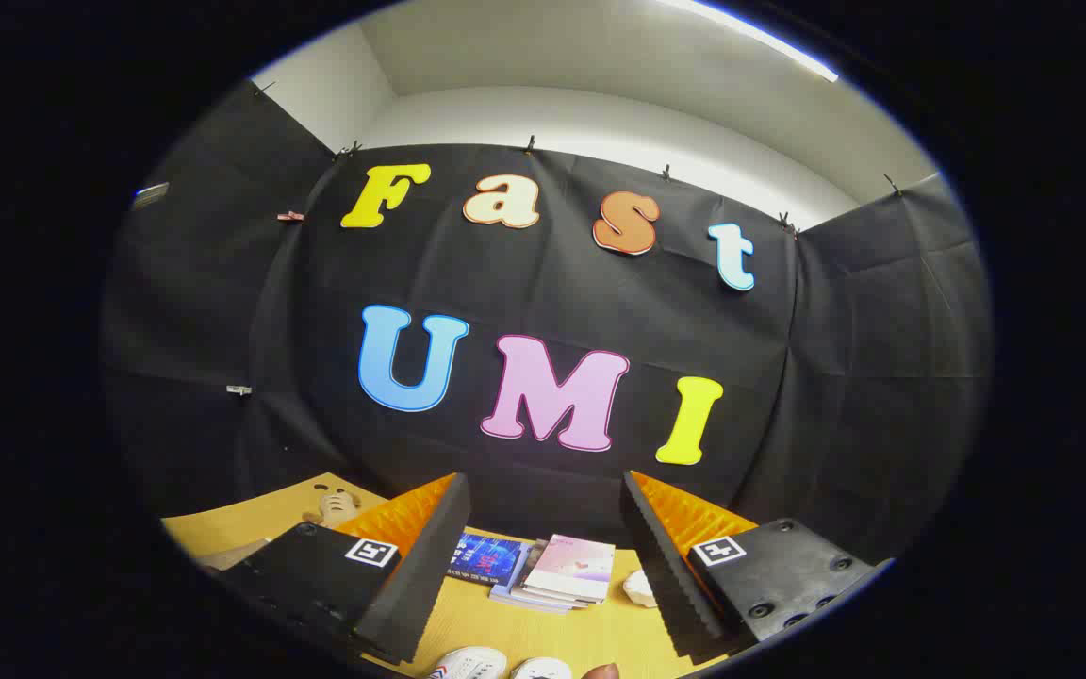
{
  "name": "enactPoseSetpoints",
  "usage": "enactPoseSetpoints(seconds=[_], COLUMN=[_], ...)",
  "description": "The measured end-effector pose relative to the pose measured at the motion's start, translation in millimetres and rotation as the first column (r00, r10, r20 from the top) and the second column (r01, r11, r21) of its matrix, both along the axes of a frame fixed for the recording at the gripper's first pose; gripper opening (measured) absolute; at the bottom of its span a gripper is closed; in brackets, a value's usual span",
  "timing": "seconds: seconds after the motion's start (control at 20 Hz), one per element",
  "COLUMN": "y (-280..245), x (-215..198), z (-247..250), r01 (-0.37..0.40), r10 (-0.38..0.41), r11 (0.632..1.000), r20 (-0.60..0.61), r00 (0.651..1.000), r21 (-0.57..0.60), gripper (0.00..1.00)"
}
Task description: Open the storage box then place both shoes into the box .Put the left shoe in first, then the right shoe, with the right side of both shoes facing outward in a uniform manner.
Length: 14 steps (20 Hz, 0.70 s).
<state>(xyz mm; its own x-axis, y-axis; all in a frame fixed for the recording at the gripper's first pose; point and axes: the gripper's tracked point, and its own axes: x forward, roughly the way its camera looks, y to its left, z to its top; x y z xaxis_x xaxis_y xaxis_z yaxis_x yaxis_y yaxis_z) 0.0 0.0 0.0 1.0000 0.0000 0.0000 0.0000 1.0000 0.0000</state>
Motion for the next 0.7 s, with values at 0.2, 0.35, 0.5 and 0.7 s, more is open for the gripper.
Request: enactPoseSetpoints(seconds=[0.2,0.35,0.5,0.7], y=[6.1,8.6,10.4,13.3], x=[-4.5,-6.9,-6.4,-4.1], z=[-4.2,-3.2,-4.1,-3.8], r01=[-0.014,-0.022,-0.031,-0.045], r10=[0.014,0.022,0.031,0.045], r11=[1.0,1.0,0.999,0.999], r20=[-0.007,-0.003,-0.002,0.008], r00=[1.0,1.0,1.0,0.999], r21=[-0.001,-0.007,-0.014,-0.013], gripper=[0.97,0.97,0.97,0.97])
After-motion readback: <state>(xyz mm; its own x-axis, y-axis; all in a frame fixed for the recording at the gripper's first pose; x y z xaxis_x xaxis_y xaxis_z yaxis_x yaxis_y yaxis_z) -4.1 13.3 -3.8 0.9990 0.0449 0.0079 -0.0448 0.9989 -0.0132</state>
